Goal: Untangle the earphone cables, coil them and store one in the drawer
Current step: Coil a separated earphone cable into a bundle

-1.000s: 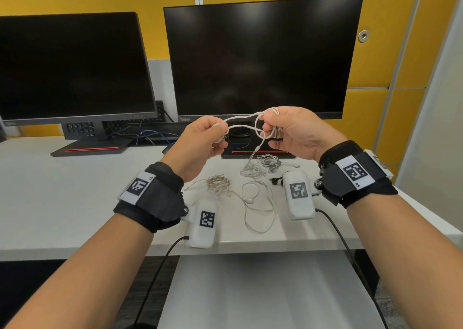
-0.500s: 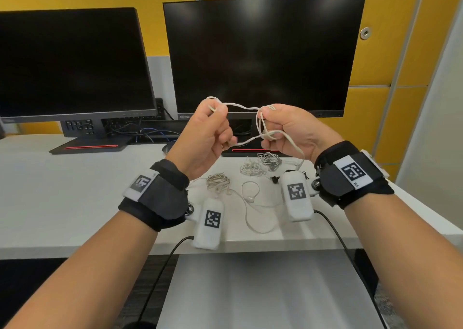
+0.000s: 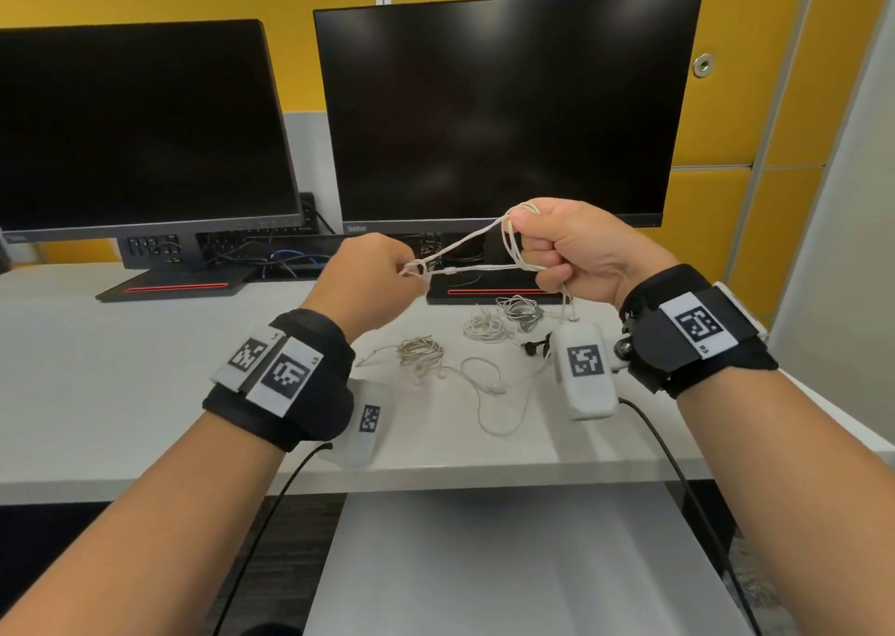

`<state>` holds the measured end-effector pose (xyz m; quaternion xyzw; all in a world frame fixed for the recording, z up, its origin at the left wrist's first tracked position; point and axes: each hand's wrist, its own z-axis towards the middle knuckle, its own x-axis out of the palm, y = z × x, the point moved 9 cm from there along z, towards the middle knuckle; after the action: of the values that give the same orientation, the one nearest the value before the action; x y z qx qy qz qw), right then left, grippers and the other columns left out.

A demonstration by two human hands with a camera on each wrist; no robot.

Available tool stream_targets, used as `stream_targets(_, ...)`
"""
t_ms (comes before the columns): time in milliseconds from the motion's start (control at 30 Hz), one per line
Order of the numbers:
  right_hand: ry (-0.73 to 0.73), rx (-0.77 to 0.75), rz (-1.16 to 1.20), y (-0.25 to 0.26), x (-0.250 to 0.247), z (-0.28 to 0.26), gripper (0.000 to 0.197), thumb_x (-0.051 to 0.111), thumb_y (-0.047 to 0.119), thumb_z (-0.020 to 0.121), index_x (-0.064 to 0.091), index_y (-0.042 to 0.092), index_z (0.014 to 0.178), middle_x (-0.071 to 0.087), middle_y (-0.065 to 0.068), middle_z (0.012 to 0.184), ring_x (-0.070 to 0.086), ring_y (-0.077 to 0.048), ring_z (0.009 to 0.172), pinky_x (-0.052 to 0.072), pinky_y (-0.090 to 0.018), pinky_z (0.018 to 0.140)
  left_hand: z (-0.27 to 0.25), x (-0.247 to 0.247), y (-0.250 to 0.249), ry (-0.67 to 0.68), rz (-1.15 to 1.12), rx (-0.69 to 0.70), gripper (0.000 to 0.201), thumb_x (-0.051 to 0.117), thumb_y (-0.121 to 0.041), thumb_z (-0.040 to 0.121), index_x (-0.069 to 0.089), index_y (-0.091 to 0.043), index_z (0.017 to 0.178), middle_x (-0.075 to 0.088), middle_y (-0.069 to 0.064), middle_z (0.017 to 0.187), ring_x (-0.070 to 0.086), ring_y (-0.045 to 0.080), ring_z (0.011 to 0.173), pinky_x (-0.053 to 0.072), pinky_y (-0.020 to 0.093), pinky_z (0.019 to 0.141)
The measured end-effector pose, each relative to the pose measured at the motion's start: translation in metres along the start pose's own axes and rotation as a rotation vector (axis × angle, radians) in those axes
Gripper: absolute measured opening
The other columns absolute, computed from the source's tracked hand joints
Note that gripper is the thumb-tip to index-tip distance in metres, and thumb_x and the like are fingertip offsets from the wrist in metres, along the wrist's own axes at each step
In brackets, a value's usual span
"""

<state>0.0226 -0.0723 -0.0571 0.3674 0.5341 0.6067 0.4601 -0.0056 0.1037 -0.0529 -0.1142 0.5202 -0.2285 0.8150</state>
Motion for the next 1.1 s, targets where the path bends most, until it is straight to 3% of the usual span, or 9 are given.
stream_targets(167, -0.002, -0.012, 0.064, 0.003, -0.003, -0.002, 0.019, 0.043, 0.017, 0.104, 0.05, 0.014, 0.087, 0.03, 0.005, 0.059, 0.024, -0.004, 0.047, 0.022, -0.013, 0.038, 0.003, -0.004, 0.012, 0.013, -0.071, -0.067, 0.024, 0.063, -0.017, 0.09, 0.058, -0.014, 0.066, 0.055, 0.005, 0.065, 0.05, 0.016, 0.059, 0.038, 0.022, 0.053)
stream_targets(333, -0.058, 0.009, 0.065, -0.002, -0.007, 0.002, 0.022, 0.043, 0.016, 0.104, 0.049, 0.015, 0.083, 0.034, 0.004, 0.06, 0.029, -0.004, 0.047, 0.025, -0.013, 0.037, -0.008, -0.007, -0.002, 0.098, -1.284, 0.015, 0.015, 0.051, -0.011, 0.095, 0.05, -0.014, 0.08, 0.07, 0.008, 0.103, 0.066, 0.023, 0.107, 0.047, 0.037, 0.097)
stream_targets(433, -0.061, 0.015, 0.061, -0.004, -0.003, 0.005, 0.02, 0.043, 0.016, 0.104, 0.05, 0.014, 0.085, 0.037, 0.004, 0.06, 0.032, -0.005, 0.048, 0.028, -0.014, 0.037, -0.011, -0.011, -0.019, 0.137, -1.441, 0.071, 0.023, 0.038, -0.011, 0.102, 0.042, -0.016, 0.08, 0.065, 0.006, 0.076, 0.07, 0.023, 0.081, 0.054, 0.04, 0.091)
stream_targets(533, -0.1, 0.009, 0.092, -0.001, -0.008, 0.004, 0.02, 0.044, 0.017, 0.104, 0.053, 0.014, 0.087, 0.041, 0.004, 0.06, 0.037, -0.005, 0.049, 0.031, -0.014, 0.038, -0.006, -0.014, -0.016, 0.08, -1.213, 0.028, 0.021, 0.037, -0.018, 0.104, 0.041, -0.018, 0.084, 0.045, -0.001, 0.063, 0.039, 0.01, 0.051, 0.043, 0.022, 0.052)
stream_targets(600, -0.131, 0.002, 0.111, 0.002, -0.015, 0.003, 0.018, 0.045, 0.018, 0.104, 0.054, 0.014, 0.088, 0.042, 0.004, 0.061, 0.037, -0.005, 0.051, 0.032, -0.014, 0.039, 0.0, -0.016, -0.006, 0.012, -0.858, 0.002, 0.017, 0.04, -0.024, 0.103, 0.045, -0.014, 0.089, 0.04, -0.001, 0.063, 0.03, 0.011, 0.051, 0.028, 0.021, 0.045)
stream_targets(733, -0.167, -0.014, 0.144, 0.008, -0.027, 0.001, 0.017, 0.046, 0.02, 0.104, 0.055, 0.014, 0.091, 0.042, 0.004, 0.062, 0.038, -0.005, 0.051, 0.033, -0.014, 0.039, -0.002, -0.008, -0.001, 0.062, -0.15, 0.065, 0.026, 0.06, -0.041, 0.091, 0.064, -0.016, 0.092, 0.06, 0.007, 0.075, 0.049, 0.015, 0.061, 0.044, 0.027, 0.056)
stream_targets(833, -0.172, -0.035, 0.145, 0.013, -0.027, 0.0, 0.015, 0.047, 0.02, 0.103, 0.056, 0.014, 0.093, 0.044, 0.004, 0.062, 0.041, -0.005, 0.051, 0.035, -0.014, 0.04, -0.007, 0.006, 0.009, 0.238, 0.003, 0.044, 0.022, 0.062, -0.042, 0.09, 0.073, -0.024, 0.087, 0.067, 0.004, 0.076, 0.054, 0.016, 0.064, 0.046, 0.026, 0.06)
stream_targets(967, -0.176, -0.05, 0.153, 0.016, -0.029, -0.001, 0.016, 0.047, 0.02, 0.103, 0.055, 0.015, 0.09, 0.046, 0.004, 0.061, 0.043, -0.006, 0.053, 0.036, -0.014, 0.041, 0.005, 0.006, 0.04, 0.251, 0.323, -0.097, 0.022, 0.062, -0.031, 0.091, 0.074, -0.013, 0.095, 0.066, 0.003, 0.084, 0.061, 0.021, 0.082, 0.051, 0.032, 0.08)
stream_targets(1100, -0.142, -0.03, 0.146, 0.013, -0.022, 0.001, 0.019, 0.046, 0.02, 0.103, 0.055, 0.014, 0.087, 0.044, 0.004, 0.061, 0.041, -0.005, 0.051, 0.034, -0.014, 0.041, 0.003, 0.011, 0.042, 0.348, 0.393, -0.104, 0.033, 0.065, -0.034, 0.088, 0.064, -0.016, 0.116, 0.062, -0.001, 0.101, 0.057, 0.019, 0.086, 0.047, 0.024, 0.07)
